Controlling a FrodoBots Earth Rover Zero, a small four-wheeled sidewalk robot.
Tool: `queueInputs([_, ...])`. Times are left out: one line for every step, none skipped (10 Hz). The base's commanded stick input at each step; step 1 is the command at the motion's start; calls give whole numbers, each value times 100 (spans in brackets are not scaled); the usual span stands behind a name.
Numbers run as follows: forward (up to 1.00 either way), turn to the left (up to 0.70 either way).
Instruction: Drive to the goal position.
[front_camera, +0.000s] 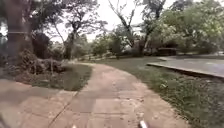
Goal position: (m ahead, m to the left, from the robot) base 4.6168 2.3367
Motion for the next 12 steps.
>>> queueInputs([100, 0])
queueInputs([100, 0])
queueInputs([100, 0])
queueInputs([100, 0])
queueInputs([100, 0])
queueInputs([100, 0])
queueInputs([100, 0])
queueInputs([100, 0])
queueInputs([100, 0])
queueInputs([100, 0])
queueInputs([100, 0])
queueInputs([100, 0])
